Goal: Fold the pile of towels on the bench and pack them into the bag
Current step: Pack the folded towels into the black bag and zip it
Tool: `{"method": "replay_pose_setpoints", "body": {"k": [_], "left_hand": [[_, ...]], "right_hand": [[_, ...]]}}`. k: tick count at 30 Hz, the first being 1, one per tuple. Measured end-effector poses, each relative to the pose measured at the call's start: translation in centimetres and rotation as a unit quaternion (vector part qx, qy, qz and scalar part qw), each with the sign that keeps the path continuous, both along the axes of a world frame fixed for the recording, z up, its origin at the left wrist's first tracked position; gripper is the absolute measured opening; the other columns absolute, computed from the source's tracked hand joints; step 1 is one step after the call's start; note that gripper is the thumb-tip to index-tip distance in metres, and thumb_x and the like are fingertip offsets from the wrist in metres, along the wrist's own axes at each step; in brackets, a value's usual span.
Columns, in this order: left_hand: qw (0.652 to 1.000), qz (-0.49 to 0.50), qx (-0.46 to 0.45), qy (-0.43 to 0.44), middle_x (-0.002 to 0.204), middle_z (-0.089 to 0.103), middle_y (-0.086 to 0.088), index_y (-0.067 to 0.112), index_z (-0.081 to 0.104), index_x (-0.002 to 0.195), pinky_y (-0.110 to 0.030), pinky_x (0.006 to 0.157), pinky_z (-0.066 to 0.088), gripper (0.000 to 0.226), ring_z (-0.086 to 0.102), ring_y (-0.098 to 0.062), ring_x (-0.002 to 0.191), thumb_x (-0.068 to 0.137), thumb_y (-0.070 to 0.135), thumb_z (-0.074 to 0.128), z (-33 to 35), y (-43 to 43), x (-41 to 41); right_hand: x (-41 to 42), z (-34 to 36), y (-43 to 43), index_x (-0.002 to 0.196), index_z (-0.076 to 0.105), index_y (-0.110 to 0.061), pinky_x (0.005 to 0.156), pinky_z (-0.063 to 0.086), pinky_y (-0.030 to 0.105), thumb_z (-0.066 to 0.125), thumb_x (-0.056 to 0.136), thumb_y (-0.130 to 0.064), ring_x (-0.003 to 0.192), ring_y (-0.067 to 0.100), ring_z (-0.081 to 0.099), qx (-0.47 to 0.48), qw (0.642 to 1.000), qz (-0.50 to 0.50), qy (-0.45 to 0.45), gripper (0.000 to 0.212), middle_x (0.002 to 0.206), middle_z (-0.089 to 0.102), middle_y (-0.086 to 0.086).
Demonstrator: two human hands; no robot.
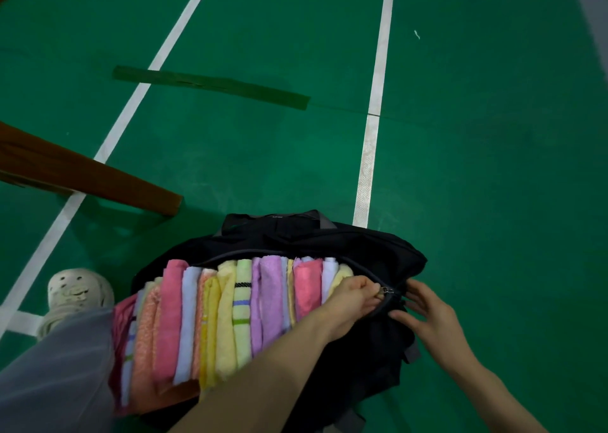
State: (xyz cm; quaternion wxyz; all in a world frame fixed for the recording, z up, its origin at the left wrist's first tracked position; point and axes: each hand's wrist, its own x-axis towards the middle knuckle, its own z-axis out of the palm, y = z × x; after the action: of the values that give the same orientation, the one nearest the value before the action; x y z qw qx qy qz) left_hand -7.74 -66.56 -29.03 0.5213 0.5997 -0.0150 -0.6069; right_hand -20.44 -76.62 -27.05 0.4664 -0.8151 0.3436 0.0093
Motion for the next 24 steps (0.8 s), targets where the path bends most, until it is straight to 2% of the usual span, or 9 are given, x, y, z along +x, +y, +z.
{"method": "replay_pose_setpoints", "body": {"k": [3, 5, 7, 11, 13, 16, 19, 21, 24], "left_hand": [[0.999, -0.039, 0.013, -0.001, 0.053, 0.059, 0.013, 0.017, 0.050, 0.069, -0.009, 0.059, 0.042, 0.032, 0.055, 0.004, 0.051, 0.099, 0.011, 0.042, 0.5, -0.3, 0.3], [0.995, -0.081, 0.023, -0.062, 0.062, 0.057, 0.009, 0.019, 0.049, 0.067, -0.014, 0.063, 0.041, 0.031, 0.052, -0.001, 0.060, 0.098, 0.016, 0.045, 1.0, -0.9, 0.2], [0.979, -0.130, 0.020, -0.158, 0.068, 0.051, 0.006, 0.021, 0.046, 0.067, -0.019, 0.063, 0.039, 0.030, 0.047, -0.006, 0.064, 0.097, 0.019, 0.048, 1.3, -1.3, -0.1], [0.910, -0.185, 0.018, -0.371, 0.083, 0.063, -0.012, 0.008, 0.057, 0.083, -0.035, 0.074, 0.045, 0.019, 0.057, -0.025, 0.079, 0.095, 0.022, 0.050, 1.4, -1.3, 0.3], [0.882, -0.221, 0.019, -0.415, 0.091, 0.065, -0.017, 0.003, 0.059, 0.090, -0.039, 0.078, 0.046, 0.022, 0.059, -0.029, 0.085, 0.096, 0.023, 0.050, 1.3, -1.0, 1.0], [0.882, -0.252, 0.008, -0.399, 0.094, 0.064, -0.019, 0.000, 0.058, 0.091, -0.043, 0.081, 0.047, 0.021, 0.060, -0.032, 0.087, 0.096, 0.018, 0.048, 1.0, -0.7, 1.1], [0.886, -0.260, 0.001, -0.383, 0.087, 0.061, -0.017, 0.001, 0.056, 0.090, -0.042, 0.082, 0.045, 0.021, 0.058, -0.031, 0.085, 0.096, 0.018, 0.046, 0.7, 0.0, 0.7], [0.888, -0.256, 0.011, -0.382, 0.083, 0.057, -0.014, 0.004, 0.055, 0.087, -0.035, 0.081, 0.042, 0.019, 0.054, -0.026, 0.082, 0.097, 0.018, 0.046, 0.4, 1.4, 0.7], [0.908, -0.236, 0.010, -0.345, 0.077, 0.054, -0.005, 0.013, 0.049, 0.078, -0.024, 0.066, 0.034, 0.020, 0.049, -0.016, 0.073, 0.097, 0.019, 0.048, -0.3, 4.3, 1.4]], "right_hand": [[0.2, 0.5, -0.3, 0.100, 0.051, -0.053, 0.079, 0.050, 0.017, 0.073, 0.054, -0.069, 0.085, -0.004, 0.063, -0.022, 0.999, 0.025, 0.031, 0.053, 0.095, 0.062, -0.030], [0.0, 0.4, -0.4, 0.110, 0.060, -0.028, 0.076, 0.048, 0.028, 0.081, 0.068, -0.033, 0.084, 0.009, 0.063, -0.100, 0.991, 0.038, 0.077, 0.047, 0.098, 0.063, -0.016], [-0.2, -0.1, -0.6, 0.108, 0.065, -0.010, 0.071, 0.042, 0.028, 0.080, 0.071, -0.017, 0.087, 0.020, 0.064, -0.160, 0.982, 0.043, 0.095, 0.040, 0.098, 0.066, 0.000], [0.9, -0.1, -1.5, 0.094, 0.067, -0.012, 0.065, 0.036, 0.030, 0.075, 0.076, -0.019, 0.083, 0.023, 0.061, -0.176, 0.973, 0.080, 0.128, 0.021, 0.083, 0.059, -0.001], [1.2, 0.3, -2.2, 0.084, 0.061, -0.021, 0.064, 0.031, 0.029, 0.071, 0.080, -0.025, 0.080, 0.016, 0.053, -0.176, 0.968, 0.111, 0.143, 0.012, 0.080, 0.051, -0.008], [0.8, 0.7, -3.0, 0.076, 0.046, -0.036, 0.066, 0.030, 0.029, 0.069, 0.081, -0.027, 0.080, 0.011, 0.048, -0.163, 0.963, 0.140, 0.162, 0.025, 0.081, 0.048, -0.012], [-0.4, 0.2, -3.5, 0.072, 0.046, -0.042, 0.065, 0.038, 0.033, 0.071, 0.075, -0.032, 0.073, 0.004, 0.051, -0.141, 0.972, 0.133, 0.136, 0.027, 0.077, 0.052, -0.014], [-1.5, 0.1, -3.9, 0.076, 0.044, -0.043, 0.065, 0.039, 0.029, 0.076, 0.074, -0.025, 0.078, 0.002, 0.052, -0.116, 0.978, 0.124, 0.122, 0.036, 0.087, 0.052, -0.020], [-2.4, 0.5, -4.5, 0.072, 0.046, -0.047, 0.068, 0.038, 0.027, 0.080, 0.070, -0.020, 0.079, -0.004, 0.054, -0.083, 0.982, 0.124, 0.112, 0.044, 0.084, 0.053, -0.024]]}}
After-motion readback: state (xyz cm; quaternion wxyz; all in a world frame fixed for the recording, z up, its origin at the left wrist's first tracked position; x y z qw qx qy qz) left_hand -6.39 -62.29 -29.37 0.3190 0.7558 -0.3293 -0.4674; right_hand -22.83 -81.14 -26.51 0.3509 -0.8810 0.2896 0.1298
